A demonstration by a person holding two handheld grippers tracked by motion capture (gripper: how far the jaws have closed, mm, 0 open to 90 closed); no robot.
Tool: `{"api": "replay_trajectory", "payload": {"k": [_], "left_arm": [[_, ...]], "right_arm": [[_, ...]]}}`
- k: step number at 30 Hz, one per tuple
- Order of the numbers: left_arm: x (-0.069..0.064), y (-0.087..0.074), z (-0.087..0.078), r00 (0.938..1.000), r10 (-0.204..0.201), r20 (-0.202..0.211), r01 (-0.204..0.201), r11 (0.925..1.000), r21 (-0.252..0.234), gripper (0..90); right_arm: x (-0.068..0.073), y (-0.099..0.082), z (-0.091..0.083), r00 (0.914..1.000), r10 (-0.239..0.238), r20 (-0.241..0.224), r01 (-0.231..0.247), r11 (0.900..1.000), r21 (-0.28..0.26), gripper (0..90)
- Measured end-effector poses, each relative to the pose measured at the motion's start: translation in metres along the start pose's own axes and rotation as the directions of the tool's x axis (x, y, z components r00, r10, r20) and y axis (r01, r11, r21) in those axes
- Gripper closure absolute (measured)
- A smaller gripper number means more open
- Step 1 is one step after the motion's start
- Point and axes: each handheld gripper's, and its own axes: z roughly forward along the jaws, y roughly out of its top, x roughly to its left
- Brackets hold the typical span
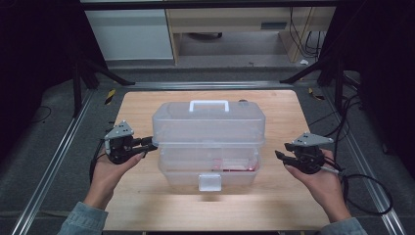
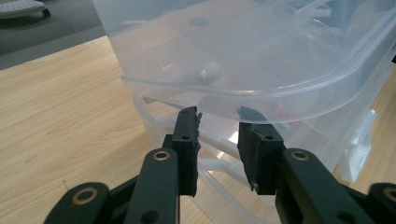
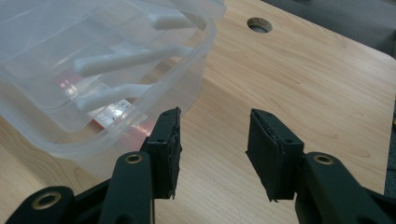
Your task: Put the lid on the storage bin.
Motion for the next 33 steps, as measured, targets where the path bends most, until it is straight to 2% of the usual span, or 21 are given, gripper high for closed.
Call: {"api": "replay_trajectory", "payload": {"k": [21, 33], "left_arm": [[-0.014, -0.024, -0.002, 0.9999, 0.016, -0.007, -0.015, 0.9998, 0.010, 68.0], [-0.021, -0.042, 0.001, 0.9999, 0.016, -0.002, -0.016, 0.9993, 0.035, 67.7]], "right_arm": [[-0.004, -0.017, 0.008, 0.9993, 0.036, 0.007, -0.036, 0.9990, 0.027, 50.5], [0.000, -0.018, 0.016, 0.9998, 0.021, 0.001, -0.021, 0.9987, 0.047, 45.9]]}}
